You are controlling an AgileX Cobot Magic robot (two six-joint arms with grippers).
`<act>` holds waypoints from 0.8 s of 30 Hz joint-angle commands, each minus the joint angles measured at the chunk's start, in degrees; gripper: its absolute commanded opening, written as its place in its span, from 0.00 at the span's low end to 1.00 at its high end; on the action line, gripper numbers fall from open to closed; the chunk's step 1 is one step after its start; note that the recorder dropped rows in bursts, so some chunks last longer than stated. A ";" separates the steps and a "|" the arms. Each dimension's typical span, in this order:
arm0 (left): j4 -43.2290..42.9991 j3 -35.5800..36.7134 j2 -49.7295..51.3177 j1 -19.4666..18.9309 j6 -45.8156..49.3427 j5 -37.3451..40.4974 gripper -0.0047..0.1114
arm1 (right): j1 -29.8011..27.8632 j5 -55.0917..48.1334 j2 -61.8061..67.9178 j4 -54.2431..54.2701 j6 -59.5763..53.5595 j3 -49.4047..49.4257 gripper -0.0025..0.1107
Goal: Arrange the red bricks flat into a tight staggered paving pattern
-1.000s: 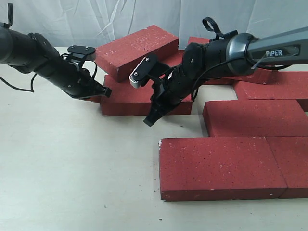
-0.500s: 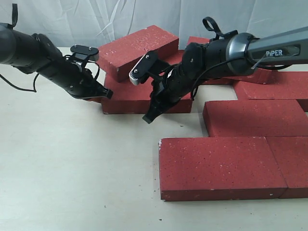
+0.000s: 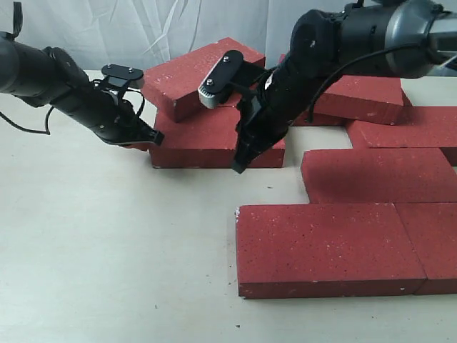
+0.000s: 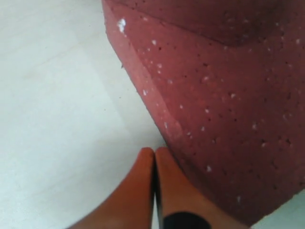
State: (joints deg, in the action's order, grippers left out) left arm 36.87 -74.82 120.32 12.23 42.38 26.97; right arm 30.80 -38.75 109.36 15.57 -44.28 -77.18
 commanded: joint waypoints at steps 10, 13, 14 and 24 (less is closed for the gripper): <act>5.43 -0.16 1.81 -0.57 0.09 -2.86 0.04 | -13.49 0.36 2.19 0.14 9.94 -0.15 0.02; 6.44 -0.16 2.20 -0.57 0.09 -3.19 0.04 | -13.70 1.82 3.54 -0.49 9.94 -0.15 0.02; 6.55 -0.16 2.31 -0.57 0.09 -3.19 0.04 | -13.70 2.11 3.64 -0.93 9.94 -0.15 0.02; 6.72 -0.16 2.45 2.26 0.23 -5.07 0.04 | -13.70 0.75 2.87 -0.95 9.94 -0.15 0.02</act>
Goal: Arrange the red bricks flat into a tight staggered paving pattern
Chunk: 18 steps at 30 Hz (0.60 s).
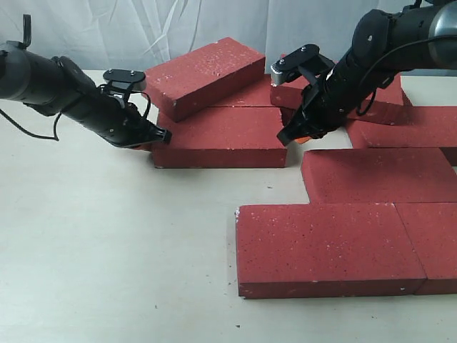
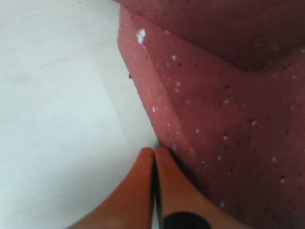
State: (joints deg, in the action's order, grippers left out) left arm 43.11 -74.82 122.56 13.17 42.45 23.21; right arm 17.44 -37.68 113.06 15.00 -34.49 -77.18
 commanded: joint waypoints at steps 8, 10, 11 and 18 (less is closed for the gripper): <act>0.61 -0.16 0.22 1.77 0.16 -1.84 0.04 | -0.33 -1.98 -1.26 1.82 0.15 -0.15 0.02; 0.61 -0.16 0.22 1.79 0.16 -1.98 0.04 | -0.21 -3.22 -2.30 4.46 0.15 -0.15 0.02; 0.61 -0.16 0.22 1.79 0.16 -2.29 0.04 | -0.11 -4.00 -3.01 5.30 0.15 -0.15 0.02; -0.49 -0.16 0.22 1.79 0.16 -2.07 0.04 | 3.32 -13.93 -3.76 9.71 -10.89 -0.15 0.02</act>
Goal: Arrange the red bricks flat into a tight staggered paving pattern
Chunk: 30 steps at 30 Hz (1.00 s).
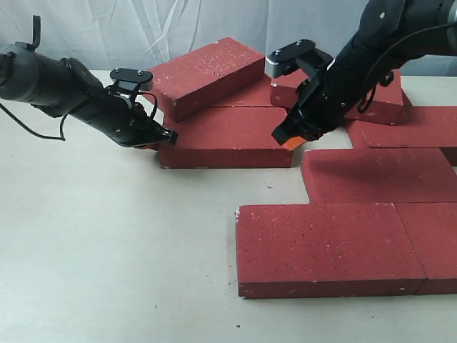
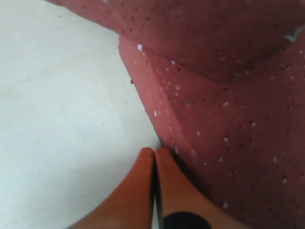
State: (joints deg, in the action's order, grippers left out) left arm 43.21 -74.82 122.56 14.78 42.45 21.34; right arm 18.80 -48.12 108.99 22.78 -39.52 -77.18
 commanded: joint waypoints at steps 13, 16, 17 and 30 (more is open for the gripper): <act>-0.85 -0.16 0.22 0.18 0.16 0.64 0.04 | 5.83 7.91 6.07 1.56 -9.11 -0.15 0.02; -0.85 -0.16 0.22 0.18 0.16 0.64 0.04 | 5.83 8.05 6.30 0.81 -9.11 -0.15 0.02; -0.85 -0.16 0.22 0.18 0.16 0.64 0.04 | 5.83 8.05 6.54 0.81 -9.11 -0.15 0.02; -0.20 -0.16 0.22 0.18 0.16 0.96 0.04 | 5.83 7.97 6.75 -8.45 -5.16 -0.15 0.02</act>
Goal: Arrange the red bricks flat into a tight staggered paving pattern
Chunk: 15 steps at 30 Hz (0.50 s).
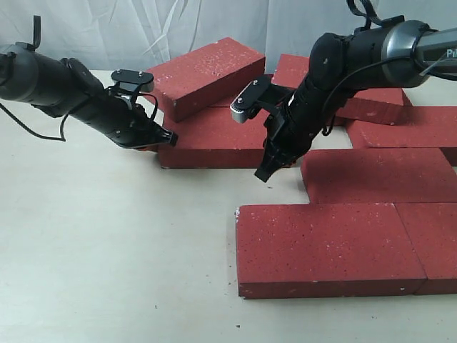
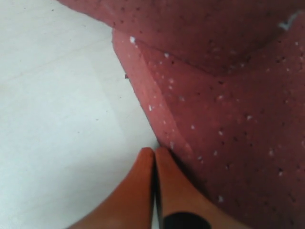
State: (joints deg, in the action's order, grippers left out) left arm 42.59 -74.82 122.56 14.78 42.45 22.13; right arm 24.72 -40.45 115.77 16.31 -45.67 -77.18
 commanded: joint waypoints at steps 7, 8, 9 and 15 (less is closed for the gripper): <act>1.44 -0.16 0.22 0.18 0.16 0.17 0.04 | -0.09 2.02 -0.04 -4.17 5.63 -0.15 0.02; 1.44 -0.16 0.22 0.18 0.16 0.17 0.04 | -0.09 2.14 -0.04 -4.28 5.92 -0.15 0.02; 1.44 -0.16 0.22 0.18 0.16 0.17 0.04 | -0.09 2.14 -0.04 -4.30 5.92 -0.15 0.02; 1.54 -0.16 0.22 1.57 1.11 -1.13 0.04 | -0.09 -0.58 -1.06 -6.57 8.47 -0.25 0.02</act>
State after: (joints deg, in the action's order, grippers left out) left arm 43.59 -74.82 122.56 15.15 42.69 22.00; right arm 24.72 -40.35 115.77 10.57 -37.57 -77.18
